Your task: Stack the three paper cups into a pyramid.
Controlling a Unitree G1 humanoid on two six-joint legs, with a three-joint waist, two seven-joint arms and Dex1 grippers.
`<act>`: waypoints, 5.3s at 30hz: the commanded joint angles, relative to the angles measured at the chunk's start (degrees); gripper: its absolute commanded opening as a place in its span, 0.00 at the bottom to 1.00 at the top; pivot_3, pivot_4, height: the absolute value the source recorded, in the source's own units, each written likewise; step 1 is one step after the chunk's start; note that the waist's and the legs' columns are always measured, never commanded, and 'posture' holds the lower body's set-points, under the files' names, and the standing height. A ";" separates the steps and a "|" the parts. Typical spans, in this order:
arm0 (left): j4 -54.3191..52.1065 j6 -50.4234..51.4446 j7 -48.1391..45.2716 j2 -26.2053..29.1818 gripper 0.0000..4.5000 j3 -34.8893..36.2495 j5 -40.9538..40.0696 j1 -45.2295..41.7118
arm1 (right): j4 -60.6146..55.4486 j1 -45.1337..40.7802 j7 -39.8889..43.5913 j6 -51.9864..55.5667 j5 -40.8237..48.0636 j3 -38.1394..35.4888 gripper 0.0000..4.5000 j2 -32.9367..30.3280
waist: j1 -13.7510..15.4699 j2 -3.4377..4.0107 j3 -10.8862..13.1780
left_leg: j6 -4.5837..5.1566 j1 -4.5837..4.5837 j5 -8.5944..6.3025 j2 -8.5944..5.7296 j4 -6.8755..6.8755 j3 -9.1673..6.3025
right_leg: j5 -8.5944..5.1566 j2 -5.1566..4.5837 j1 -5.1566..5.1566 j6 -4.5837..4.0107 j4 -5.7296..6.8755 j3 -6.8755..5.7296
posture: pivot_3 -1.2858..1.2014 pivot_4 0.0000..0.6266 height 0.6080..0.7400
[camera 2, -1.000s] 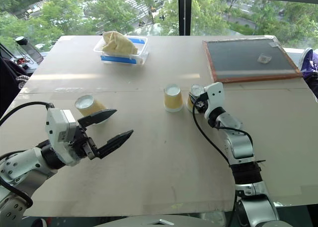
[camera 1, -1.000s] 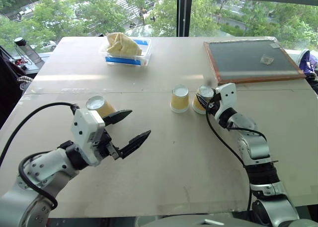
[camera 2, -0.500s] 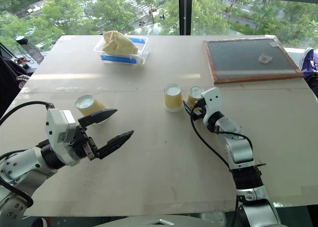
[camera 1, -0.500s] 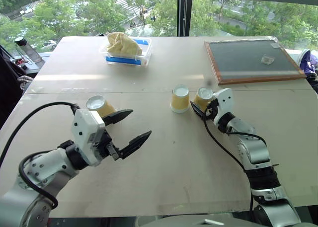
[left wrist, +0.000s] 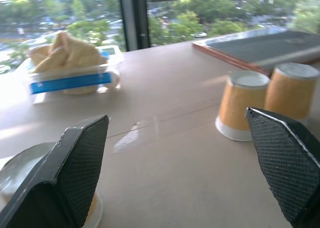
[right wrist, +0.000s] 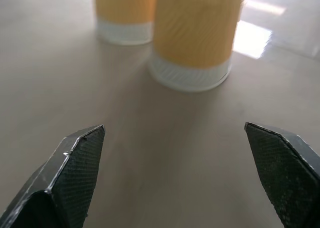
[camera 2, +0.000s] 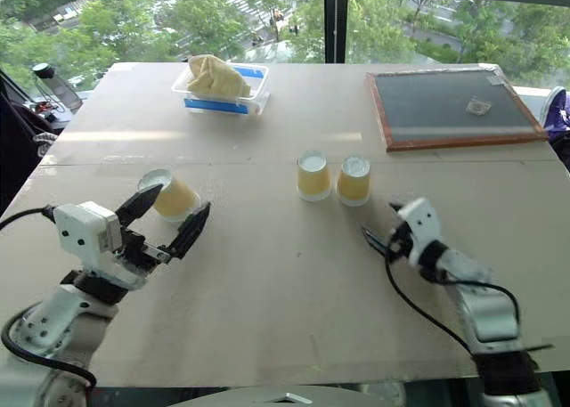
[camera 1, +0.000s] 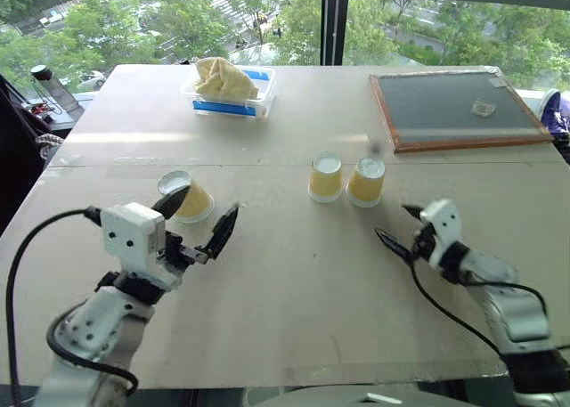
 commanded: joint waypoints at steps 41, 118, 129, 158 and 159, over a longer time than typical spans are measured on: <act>45.58 -19.58 -2.19 3.12 1.00 -2.43 14.48 -27.26 | -17.96 2.00 8.92 -4.54 16.92 -0.85 0.98 1.59 | 1.36 -0.36 -0.11 | -0.01 0.13 0.01 0.09 0.07 -0.11 | 0.13 0.14 0.13 -0.16 0.05 -0.25 | 0.52 0.24 1.00; 78.67 -18.05 -41.31 -7.19 0.54 -26.67 14.34 -77.48 | -28.17 12.78 -15.31 -9.98 8.84 -4.97 1.00 11.66 | 0.06 -0.31 -0.08 | -0.08 -0.21 0.07 -0.07 0.14 -0.12 | 0.16 0.20 -0.02 -0.06 0.11 -0.32 | 0.52 0.24 1.00; 75.86 -16.51 -40.61 -7.97 0.99 -24.85 12.22 -77.99 | -27.09 13.60 -14.22 -11.55 8.65 -4.86 1.00 11.87 | 0.08 -0.31 -0.08 | -0.08 -0.22 0.07 -0.07 0.14 -0.13 | 0.16 0.19 -0.02 -0.06 0.12 -0.32 | 0.52 0.24 1.00; 9.09 -3.44 -19.12 3.92 0.99 -7.45 11.78 7.85 | 0.35 10.15 15.23 -14.60 14.07 -10.28 1.00 -3.42 | 1.55 -0.28 -0.15 | -0.05 0.40 0.05 0.11 0.20 0.10 | -0.10 0.07 0.33 0.06 0.13 0.11 | 0.52 0.24 1.00; 10.35 -4.96 -18.66 3.44 0.99 -8.10 12.37 7.72 | 0.84 9.86 15.51 -14.63 14.02 -10.37 1.00 -3.41 | 1.53 -0.27 -0.15 | -0.05 0.39 0.05 0.11 0.20 0.11 | -0.10 0.08 0.34 0.06 0.13 0.11 | 0.52 0.24 1.00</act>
